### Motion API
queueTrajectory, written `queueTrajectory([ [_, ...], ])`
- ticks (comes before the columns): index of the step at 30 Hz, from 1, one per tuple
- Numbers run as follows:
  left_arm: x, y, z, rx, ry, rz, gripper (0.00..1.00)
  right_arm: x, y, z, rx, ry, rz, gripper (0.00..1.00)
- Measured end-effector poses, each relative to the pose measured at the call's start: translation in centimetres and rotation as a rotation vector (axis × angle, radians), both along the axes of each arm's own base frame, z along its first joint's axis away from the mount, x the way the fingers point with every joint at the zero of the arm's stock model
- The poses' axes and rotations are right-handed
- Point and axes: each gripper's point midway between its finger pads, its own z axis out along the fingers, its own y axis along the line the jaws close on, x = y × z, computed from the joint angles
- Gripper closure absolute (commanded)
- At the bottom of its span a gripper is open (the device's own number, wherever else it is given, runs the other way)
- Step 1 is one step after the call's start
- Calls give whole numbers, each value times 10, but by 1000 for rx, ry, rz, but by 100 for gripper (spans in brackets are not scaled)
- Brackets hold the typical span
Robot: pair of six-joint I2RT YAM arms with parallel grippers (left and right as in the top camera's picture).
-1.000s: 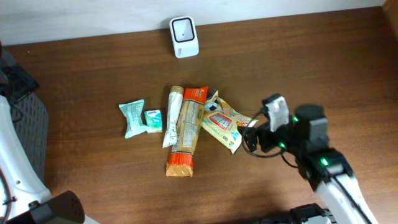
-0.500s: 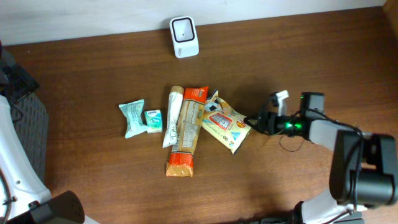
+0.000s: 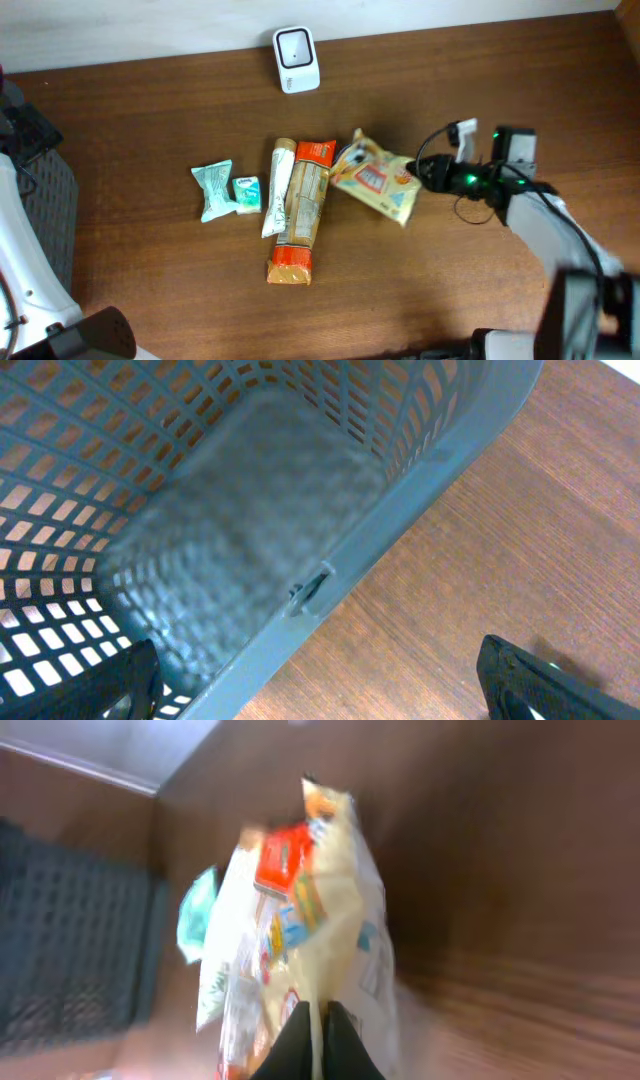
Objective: Scan the item barcode
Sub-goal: 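Lift the snack bag with the right gripper and move it right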
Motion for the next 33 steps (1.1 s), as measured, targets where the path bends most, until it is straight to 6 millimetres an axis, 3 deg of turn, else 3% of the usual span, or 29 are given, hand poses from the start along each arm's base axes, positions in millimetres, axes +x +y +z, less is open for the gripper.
queueTrajectory([
  [1, 0, 0, 0, 1, 1, 0, 1, -2, -14, 19, -107, -9, -76, 96],
  [4, 0, 0, 0, 0, 0, 0, 1, -8, -54, 50, -509, -53, -292, 96],
  [6, 0, 0, 0, 0, 0, 0, 1, -6, -69, 52, -763, -64, -380, 96],
  [9, 0, 0, 0, 0, 1, 0, 1, -2, -66, 19, -1014, 12, -369, 96],
  [12, 0, 0, 0, 0, 0, 0, 1, -2, -42, -48, -1213, 130, -201, 96],
  [15, 0, 0, 0, 0, 0, 0, 1, 3, -17, -56, -1222, 117, -140, 96],
  [18, 0, 0, 0, 0, 1, 0, 1, 19, 15, -33, -1116, 64, -42, 93],
  [19, 0, 0, 0, 0, 1, 0, 1, 22, 23, -26, -1098, 47, -12, 82],
  [20, 0, 0, 0, 0, 1, 0, 1, 23, 35, -19, -1095, 18, 43, 40],
  [22, 0, 0, 0, 0, 0, 0, 1, 21, 54, -16, -1104, -26, 129, 26],
  [24, 0, 0, 0, 0, 0, 0, 1, 10, 68, -19, -1120, -39, 224, 25],
  [28, 0, 0, 0, 0, 0, 0, 1, 7, 72, -22, -1081, -31, 266, 25],
  [33, 0, 0, 0, 0, 0, 0, 1, 30, 44, -7, -877, -4, 170, 31],
])
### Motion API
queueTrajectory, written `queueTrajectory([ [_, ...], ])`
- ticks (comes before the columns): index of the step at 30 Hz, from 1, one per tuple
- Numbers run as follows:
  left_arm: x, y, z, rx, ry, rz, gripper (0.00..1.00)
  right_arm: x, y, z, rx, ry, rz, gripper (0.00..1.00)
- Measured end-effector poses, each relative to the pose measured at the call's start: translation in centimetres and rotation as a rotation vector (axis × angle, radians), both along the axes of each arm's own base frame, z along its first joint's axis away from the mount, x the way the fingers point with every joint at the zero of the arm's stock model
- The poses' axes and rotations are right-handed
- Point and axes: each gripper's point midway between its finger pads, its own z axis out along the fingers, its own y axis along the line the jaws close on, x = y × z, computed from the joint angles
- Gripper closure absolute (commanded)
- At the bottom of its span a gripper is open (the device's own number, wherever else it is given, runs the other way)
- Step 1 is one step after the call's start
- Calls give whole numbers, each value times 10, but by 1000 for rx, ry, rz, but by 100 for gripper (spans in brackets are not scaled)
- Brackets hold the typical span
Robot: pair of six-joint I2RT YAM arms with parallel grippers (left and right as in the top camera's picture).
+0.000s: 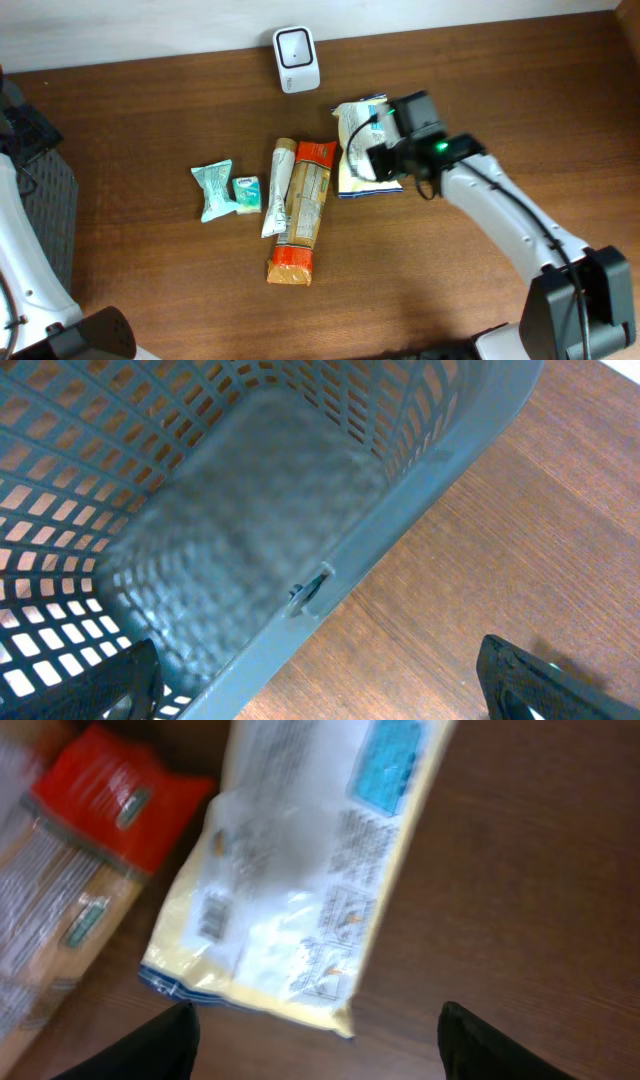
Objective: Scan the item barcode
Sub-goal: 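Lift the snack bag with the right gripper and move it right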
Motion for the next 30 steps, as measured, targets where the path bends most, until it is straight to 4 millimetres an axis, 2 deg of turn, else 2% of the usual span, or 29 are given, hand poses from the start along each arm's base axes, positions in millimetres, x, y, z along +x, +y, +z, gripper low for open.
queueTrajectory([
  [2, 0, 0, 0, 0, 0, 0, 1, 8, -10, 6, 136, 5, -12, 32],
  [4, 0, 0, 0, 0, 0, 0, 1, 14, -2, 5, 215, 4, 24, 33],
  [5, 0, 0, 0, 0, 0, 0, 1, 18, 10, -6, 267, 30, 63, 32],
  [6, 0, 0, 0, 0, 0, 0, 1, 20, 24, -29, 328, 84, 103, 32],
  [8, 0, 0, 0, 0, 0, 0, 1, 17, 33, -47, 370, 134, 135, 33],
  [12, 0, 0, 0, 0, 0, 0, 1, 10, 47, -63, 435, 189, 204, 33],
  [14, 0, 0, 0, 0, 0, 0, 1, 8, 48, -70, 441, 207, 214, 40],
  [16, 0, 0, 0, 0, 0, 0, 1, 6, 45, -82, 425, 239, 193, 43],
  [20, 0, 0, 0, 0, 0, 0, 1, 5, 23, -96, 355, 298, 38, 43],
  [23, 0, 0, 0, 0, 0, 0, 1, 10, -15, -100, 308, 310, -96, 42],
  [24, 0, 0, 0, 0, 0, 0, 1, 13, -36, -100, 296, 307, -155, 42],
  [27, 0, 0, 0, 0, 0, 0, 1, 17, -95, -96, 264, 307, -312, 29],
  [30, 0, 0, 0, -1, 0, 0, 1, 24, -112, -78, 257, 313, -356, 26],
])
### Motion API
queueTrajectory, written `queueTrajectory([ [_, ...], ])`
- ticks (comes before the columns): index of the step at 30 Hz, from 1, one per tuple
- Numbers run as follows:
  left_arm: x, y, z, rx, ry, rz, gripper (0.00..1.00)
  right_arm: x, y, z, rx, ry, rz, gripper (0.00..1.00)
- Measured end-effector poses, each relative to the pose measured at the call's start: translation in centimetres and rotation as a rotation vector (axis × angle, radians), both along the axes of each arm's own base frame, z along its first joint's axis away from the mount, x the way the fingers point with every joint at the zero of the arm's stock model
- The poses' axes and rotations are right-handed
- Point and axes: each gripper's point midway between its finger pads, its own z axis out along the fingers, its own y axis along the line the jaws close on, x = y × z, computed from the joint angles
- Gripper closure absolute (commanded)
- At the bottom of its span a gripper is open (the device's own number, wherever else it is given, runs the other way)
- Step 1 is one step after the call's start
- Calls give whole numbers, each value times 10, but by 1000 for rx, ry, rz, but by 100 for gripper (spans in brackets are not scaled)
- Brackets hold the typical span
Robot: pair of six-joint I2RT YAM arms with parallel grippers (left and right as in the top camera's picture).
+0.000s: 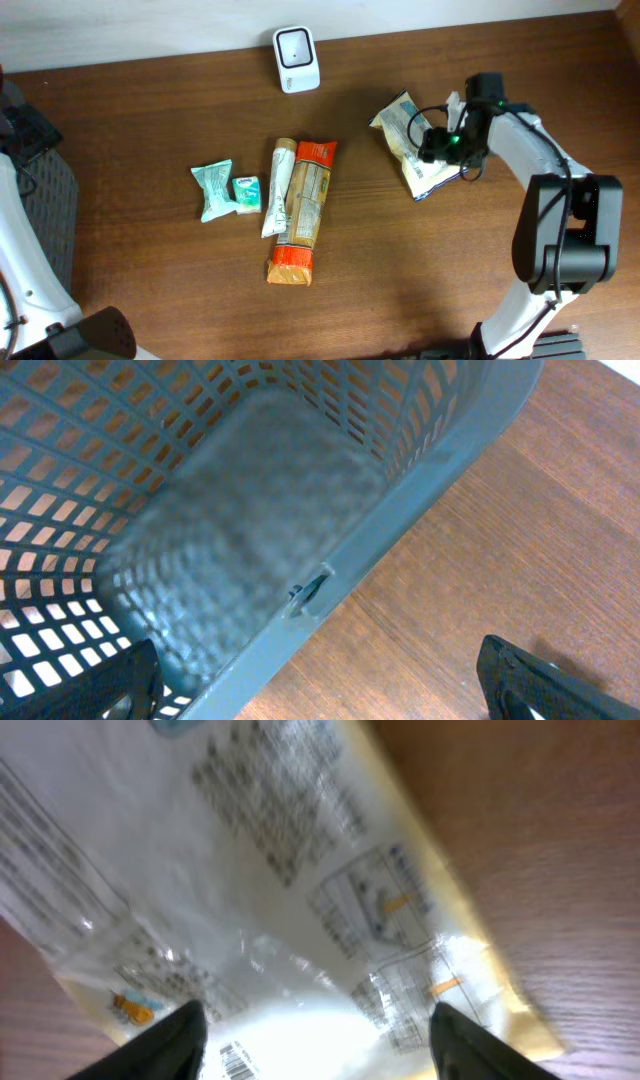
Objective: Scan the item barcode
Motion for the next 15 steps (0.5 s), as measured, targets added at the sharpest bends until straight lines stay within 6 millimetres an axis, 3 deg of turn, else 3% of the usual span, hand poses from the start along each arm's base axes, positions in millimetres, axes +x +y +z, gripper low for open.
queueTrajectory([
  [2, 0, 0, 0, 1, 1, 1, 1, 18, 3, 33, 16, -41, 20, 34],
  [4, 0, 0, 0, 1, -1, 0, 1, 42, 13, 64, 43, -140, 59, 52],
  [6, 0, 0, 0, 1, 0, 0, 1, 60, 27, 80, 47, -226, 101, 62],
  [9, 0, 0, 0, 1, 0, 0, 1, 65, 50, 77, 4, -238, 152, 63],
  [15, 0, 0, 0, 1, 0, 0, 1, 64, 74, 19, -57, -131, 216, 48],
])
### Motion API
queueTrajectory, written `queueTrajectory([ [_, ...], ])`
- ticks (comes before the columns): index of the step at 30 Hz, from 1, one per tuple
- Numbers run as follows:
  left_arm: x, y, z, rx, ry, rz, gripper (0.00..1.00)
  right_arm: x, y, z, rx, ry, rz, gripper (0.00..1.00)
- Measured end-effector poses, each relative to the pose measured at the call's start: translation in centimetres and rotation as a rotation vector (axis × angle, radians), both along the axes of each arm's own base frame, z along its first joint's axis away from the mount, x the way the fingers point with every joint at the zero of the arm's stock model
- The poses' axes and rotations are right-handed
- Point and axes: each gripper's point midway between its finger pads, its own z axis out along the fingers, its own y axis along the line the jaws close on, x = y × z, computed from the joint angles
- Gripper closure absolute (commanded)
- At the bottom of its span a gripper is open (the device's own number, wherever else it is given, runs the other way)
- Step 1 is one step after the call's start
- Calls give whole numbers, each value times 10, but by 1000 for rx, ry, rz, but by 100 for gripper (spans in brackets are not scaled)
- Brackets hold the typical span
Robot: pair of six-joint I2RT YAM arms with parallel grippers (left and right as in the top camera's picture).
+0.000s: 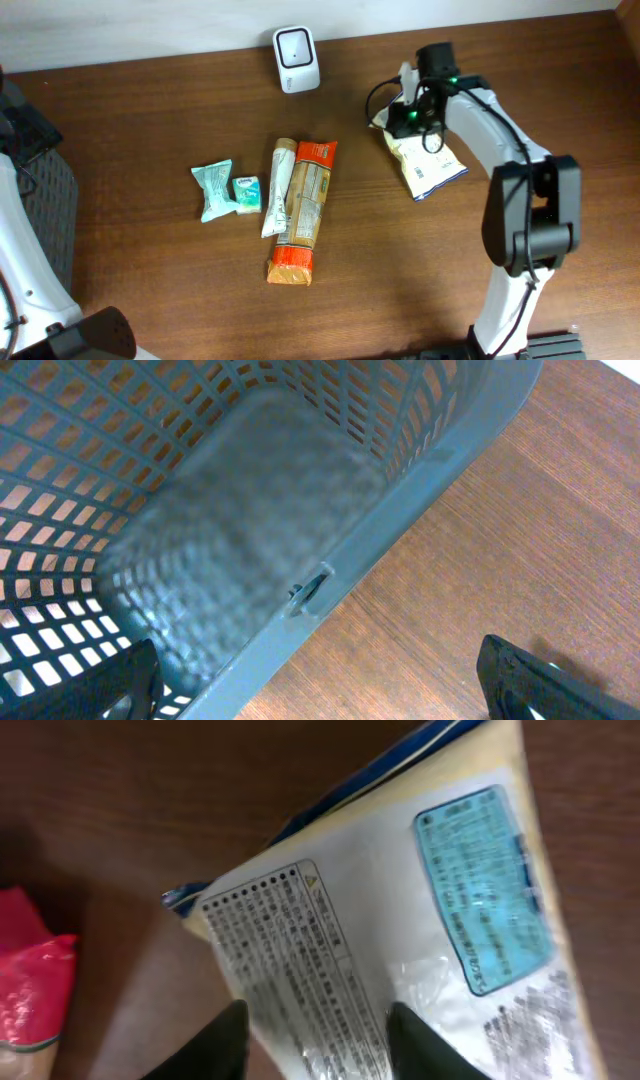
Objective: Scan the item barcode
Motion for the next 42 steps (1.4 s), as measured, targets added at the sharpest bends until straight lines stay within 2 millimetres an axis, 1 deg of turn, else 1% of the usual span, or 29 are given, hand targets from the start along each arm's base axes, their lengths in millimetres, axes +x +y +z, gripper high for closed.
queueTrajectory([
  [1, 0, 0, 0, 0, 0, 0, 1, 2, 3, -1, -7, -9, 17, 47],
  [2, 0, 0, 0, 0, 0, 0, 1, 2, 6, -1, -13, -14, 39, 44],
  [3, 0, 0, 0, 0, 0, 0, 1, -1, 11, -1, -15, -12, 78, 43],
  [5, 0, 0, 0, 0, 0, 0, 1, -11, 25, -3, 10, 13, 146, 38],
  [7, 0, 0, 0, 0, 0, 0, 1, -24, 40, -4, 34, 50, 208, 37],
  [9, 0, 0, 0, 0, 0, 0, 1, -46, 50, -8, 46, 124, 265, 35],
  [11, 0, 0, 0, 0, 0, 0, 1, -73, 53, -11, 47, 224, 306, 31],
  [12, 0, 0, 0, -1, 1, 0, 1, -86, 50, -12, 43, 277, 316, 31],
  [13, 0, 0, 0, 0, 0, 0, 1, -100, 46, -13, 28, 336, 317, 28],
  [14, 0, 0, 0, 0, 0, 0, 1, -115, 38, -14, 2, 405, 310, 27],
  [16, 0, 0, 0, 0, 0, 0, 1, -126, 23, -15, -52, 469, 264, 25],
  [17, 0, 0, 0, 0, 0, 0, 1, -130, 1, -16, -108, 508, 178, 23],
  [18, 0, 0, 0, 0, 0, 0, 1, -127, -16, -17, -139, 510, 114, 22],
  [19, 0, 0, 0, 0, 0, 0, 1, -116, -38, -19, -151, 485, 15, 21],
  [21, 0, 0, 0, 0, 0, 0, 1, -100, -70, -21, -144, 433, -118, 22],
  [22, 0, 0, 0, 0, 0, 0, 1, -94, -82, -21, -129, 413, -170, 23],
  [23, 0, 0, 0, 0, 0, 0, 1, -93, -88, -21, -102, 408, -198, 26],
  [24, 0, 0, 0, 0, 0, 0, 1, -93, -91, -20, -55, 413, -226, 32],
  [25, 0, 0, 0, 0, 0, 0, 1, -95, -89, -20, -30, 424, -234, 38],
  [27, 0, 0, 0, 0, 0, 0, 1, -110, -81, -18, 0, 487, -221, 58],
  [28, 0, 0, 0, 0, 0, 0, 1, -113, -80, -17, 2, 502, -220, 65],
  [30, 0, 0, 0, 0, 0, 0, 1, -114, -84, -18, -24, 502, -226, 67],
  [33, 0, 0, 0, 0, 0, 0, 1, -95, -96, -23, -74, 422, -262, 69],
  [34, 0, 0, 0, 0, 0, 0, 1, -93, -98, -28, -82, 408, -277, 69],
  [37, 0, 0, 0, 0, 0, 0, 1, -101, -98, -37, -87, 431, -295, 69],
  [39, 0, 0, 0, 0, 0, 0, 1, -99, -99, -41, -89, 421, -307, 69],
  [41, 0, 0, 0, 0, 0, 0, 1, -83, -102, -45, -85, 351, -337, 73],
  [42, 0, 0, 0, 0, 1, 0, 1, -64, -105, -46, -80, 272, -362, 76],
])
